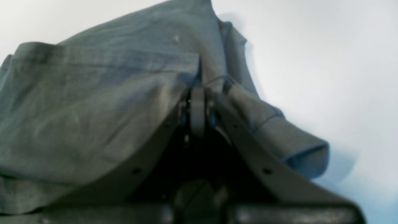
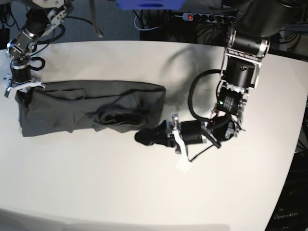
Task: Fold the T-shirt properly
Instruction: 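Press and smooth the folded end with the left gripper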
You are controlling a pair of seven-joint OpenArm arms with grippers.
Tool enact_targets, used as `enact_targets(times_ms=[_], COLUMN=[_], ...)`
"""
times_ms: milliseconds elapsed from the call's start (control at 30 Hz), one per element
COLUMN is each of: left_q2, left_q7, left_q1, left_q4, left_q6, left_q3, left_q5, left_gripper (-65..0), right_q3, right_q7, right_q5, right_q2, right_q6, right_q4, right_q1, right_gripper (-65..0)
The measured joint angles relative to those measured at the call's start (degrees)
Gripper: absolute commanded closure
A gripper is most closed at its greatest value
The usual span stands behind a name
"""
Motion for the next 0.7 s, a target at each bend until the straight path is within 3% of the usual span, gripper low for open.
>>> enact_targets(times_ms=[133, 233, 533, 700], left_q2=[-2.82, -3.76, -1.07, -1.33], left_q7=[0.15, 3.39, 4.94, 5.11], left_q1=[0.00, -0.28, -1.03, -0.96], left_q4=[0.00, 0.00, 0.04, 0.04], left_q6=[0.02, 0.00, -0.02, 0.00], left_q3=[0.00, -0.04, 0.00, -0.02], left_q5=[0.17, 3.06, 10.03, 12.22], left_gripper=[-7.4, -2.4, -2.0, -2.0], right_q3=[0.00, 0.00, -0.02, 0.00], right_q7=[0.02, -0.04, 0.00, 0.00], right_q5=[0.00, -0.02, 0.00, 0.02], right_q2=[0.00, -0.02, 0.00, 0.00], right_q6=[0.02, -0.04, 0.00, 0.00], right_q4=[0.00, 0.00, 0.00, 0.00], right_q1=[0.00, 0.02, 0.02, -0.02], right_gripper=[-0.3, -0.3, -0.3, -0.3])
